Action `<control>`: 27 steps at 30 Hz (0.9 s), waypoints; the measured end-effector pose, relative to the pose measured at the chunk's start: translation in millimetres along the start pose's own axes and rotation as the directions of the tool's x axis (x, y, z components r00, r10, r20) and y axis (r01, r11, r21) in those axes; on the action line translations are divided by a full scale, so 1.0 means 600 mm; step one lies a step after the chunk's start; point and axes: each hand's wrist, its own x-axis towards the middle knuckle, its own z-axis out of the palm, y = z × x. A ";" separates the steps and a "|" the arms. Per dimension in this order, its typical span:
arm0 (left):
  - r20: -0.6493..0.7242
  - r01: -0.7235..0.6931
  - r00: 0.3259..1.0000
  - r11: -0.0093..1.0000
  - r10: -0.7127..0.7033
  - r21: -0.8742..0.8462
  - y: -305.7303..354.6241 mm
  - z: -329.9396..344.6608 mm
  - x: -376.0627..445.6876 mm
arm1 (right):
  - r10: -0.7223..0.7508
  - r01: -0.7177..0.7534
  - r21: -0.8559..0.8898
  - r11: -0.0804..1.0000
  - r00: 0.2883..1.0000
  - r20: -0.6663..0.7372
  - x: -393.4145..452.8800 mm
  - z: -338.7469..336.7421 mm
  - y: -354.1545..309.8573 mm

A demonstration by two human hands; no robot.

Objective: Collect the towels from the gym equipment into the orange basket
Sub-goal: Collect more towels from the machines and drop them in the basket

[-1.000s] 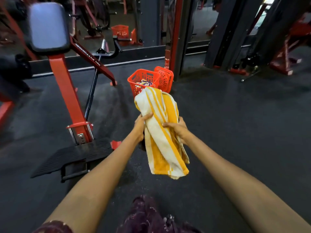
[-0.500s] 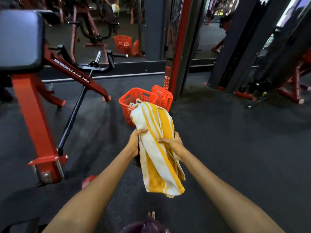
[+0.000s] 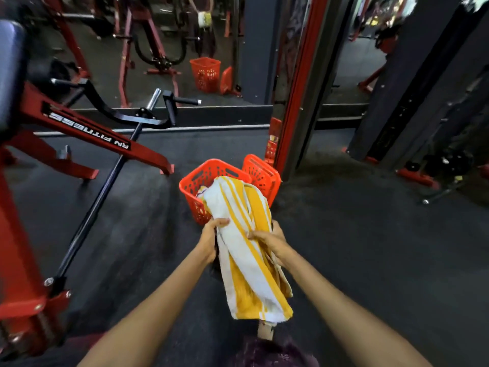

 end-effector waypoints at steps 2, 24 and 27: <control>-0.029 -0.016 0.999 0.999 0.015 -0.032 0.030 0.028 0.062 | -0.002 0.003 -0.010 1.000 0.999 0.035 0.073 -0.010 -0.044; -0.328 -0.096 0.944 0.972 0.021 -0.213 0.292 0.053 0.625 | 0.173 -0.071 -0.380 0.922 0.955 0.243 0.749 0.139 -0.338; -0.347 -0.067 0.937 0.962 -0.031 -0.267 0.318 0.028 0.693 | 0.241 -0.105 -0.463 0.880 0.939 0.245 0.822 0.178 -0.367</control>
